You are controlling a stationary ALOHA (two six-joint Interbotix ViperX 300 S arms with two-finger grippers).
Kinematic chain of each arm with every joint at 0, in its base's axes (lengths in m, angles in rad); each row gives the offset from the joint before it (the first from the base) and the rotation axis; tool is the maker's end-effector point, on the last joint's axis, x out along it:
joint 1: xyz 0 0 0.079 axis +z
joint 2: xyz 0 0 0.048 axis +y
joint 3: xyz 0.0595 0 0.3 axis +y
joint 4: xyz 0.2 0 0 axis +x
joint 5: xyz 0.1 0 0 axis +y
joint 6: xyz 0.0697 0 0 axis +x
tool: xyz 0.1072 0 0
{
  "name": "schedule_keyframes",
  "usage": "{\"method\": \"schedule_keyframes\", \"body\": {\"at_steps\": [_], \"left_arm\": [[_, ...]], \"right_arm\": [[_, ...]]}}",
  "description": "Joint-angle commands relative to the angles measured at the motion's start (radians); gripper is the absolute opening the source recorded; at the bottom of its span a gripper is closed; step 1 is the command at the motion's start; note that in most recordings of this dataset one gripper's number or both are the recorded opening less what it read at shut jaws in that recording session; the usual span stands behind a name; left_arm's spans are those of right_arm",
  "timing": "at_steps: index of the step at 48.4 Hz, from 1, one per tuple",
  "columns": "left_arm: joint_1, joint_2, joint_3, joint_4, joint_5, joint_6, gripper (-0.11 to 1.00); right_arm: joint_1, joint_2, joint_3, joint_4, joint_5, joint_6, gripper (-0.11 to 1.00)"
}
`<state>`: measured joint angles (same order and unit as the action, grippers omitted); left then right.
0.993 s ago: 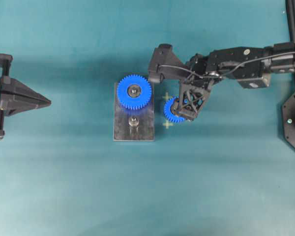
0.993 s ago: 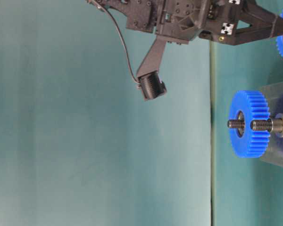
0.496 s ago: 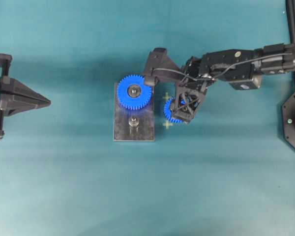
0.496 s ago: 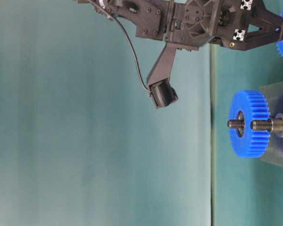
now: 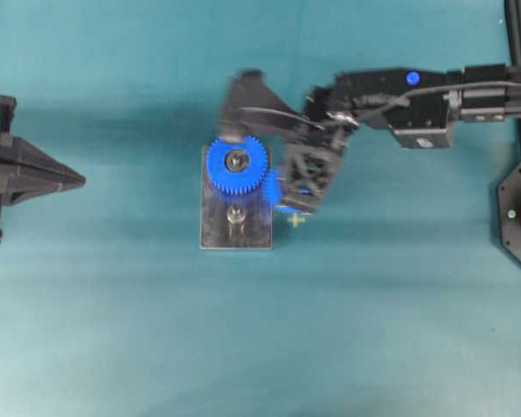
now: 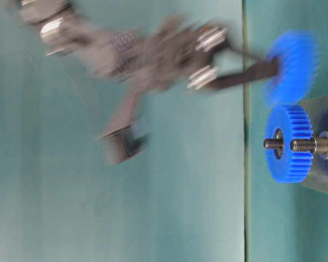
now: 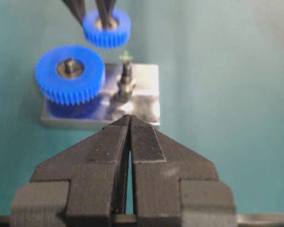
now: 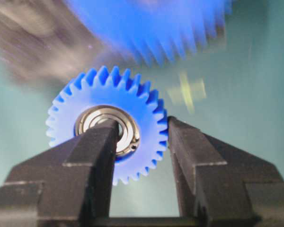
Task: Fit the small gear onto the shaft.
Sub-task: 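Carry the small gear left over the empty shaft on the plate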
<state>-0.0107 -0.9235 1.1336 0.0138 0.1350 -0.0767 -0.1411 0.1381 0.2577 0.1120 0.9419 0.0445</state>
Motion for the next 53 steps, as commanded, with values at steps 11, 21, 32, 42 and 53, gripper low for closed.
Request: {"method": "schedule_keyframes", "body": {"at_steps": [11, 21, 32, 42, 53], "left_arm": [[0.002, -0.006, -0.009, 0.002, -0.008, -0.018, 0.0], [0.002, -0.012, -0.009, 0.002, -0.006, -0.017, 0.0], [0.002, -0.012, -0.008, 0.002, -0.005, -0.017, 0.0], [0.0, -0.012, -0.009, 0.002, -0.005, -0.017, 0.0], [0.0, -0.012, -0.008, 0.002, -0.005, -0.017, 0.0]], "right_arm": [[0.061, 0.095, -0.264, 0.002, 0.1, -0.011, 0.35], [0.067, 0.173, -0.331, 0.0, 0.141, -0.035, 0.35], [0.061, 0.201, -0.342, -0.002, 0.16, -0.041, 0.35], [0.063, 0.207, -0.337, -0.002, 0.167, -0.043, 0.35], [0.067, 0.213, -0.345, 0.028, 0.176, -0.044, 0.35]]}}
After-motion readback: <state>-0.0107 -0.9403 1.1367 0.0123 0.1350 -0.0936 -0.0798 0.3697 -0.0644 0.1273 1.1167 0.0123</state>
